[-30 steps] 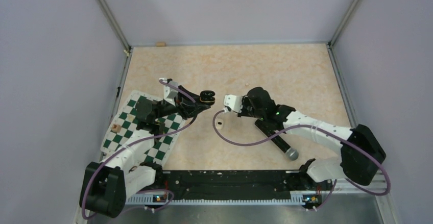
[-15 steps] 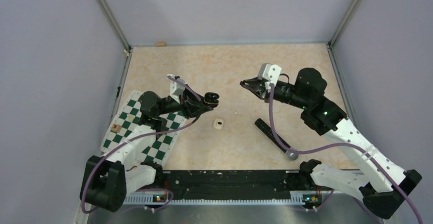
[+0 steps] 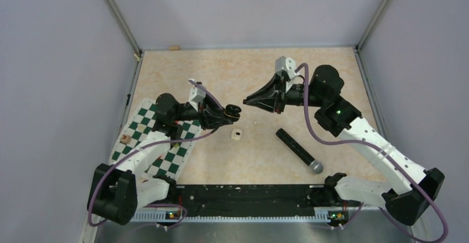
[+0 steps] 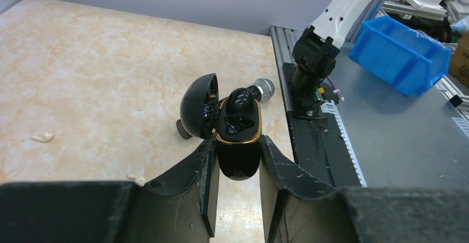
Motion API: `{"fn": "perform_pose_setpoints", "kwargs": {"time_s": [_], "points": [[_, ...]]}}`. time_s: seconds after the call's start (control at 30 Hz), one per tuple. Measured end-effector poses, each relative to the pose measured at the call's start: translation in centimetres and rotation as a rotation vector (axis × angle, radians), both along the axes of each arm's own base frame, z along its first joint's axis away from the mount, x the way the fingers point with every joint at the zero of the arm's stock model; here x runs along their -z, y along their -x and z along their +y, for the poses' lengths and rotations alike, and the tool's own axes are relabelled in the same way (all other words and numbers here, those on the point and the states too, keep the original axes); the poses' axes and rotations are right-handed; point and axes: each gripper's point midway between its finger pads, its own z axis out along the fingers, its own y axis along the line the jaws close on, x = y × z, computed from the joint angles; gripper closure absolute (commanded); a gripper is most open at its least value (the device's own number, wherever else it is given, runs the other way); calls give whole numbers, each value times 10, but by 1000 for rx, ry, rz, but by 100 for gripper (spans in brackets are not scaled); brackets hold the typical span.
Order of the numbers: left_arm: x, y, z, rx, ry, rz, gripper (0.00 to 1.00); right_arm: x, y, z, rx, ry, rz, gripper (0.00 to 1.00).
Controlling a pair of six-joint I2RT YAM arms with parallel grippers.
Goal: Insert the wireless bluetooth earbuds into the charging case
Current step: Pick up the earbud from the center of the board, then place the earbud in the charging case.
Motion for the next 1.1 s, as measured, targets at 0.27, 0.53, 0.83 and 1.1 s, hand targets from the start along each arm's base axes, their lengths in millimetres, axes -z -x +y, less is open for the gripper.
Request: {"fn": "perform_pose_setpoints", "kwargs": {"time_s": [0.27, 0.53, 0.83, 1.1], "points": [[-4, 4, -2, 24, 4, -4, 100, 14, 5, 15, -100, -63, 156, 86], [-18, -1, -2, -11, 55, -49, 100, 23, 9, 20, -137, -110, 249, 86], [-10, -8, -1, -82, 102, -79, 100, 22, 1, 29, -152, -162, 328, 86], [-9, -18, 0, -145, 141, -106, 100, 30, -3, 32, -143, -166, 356, 86]]}}
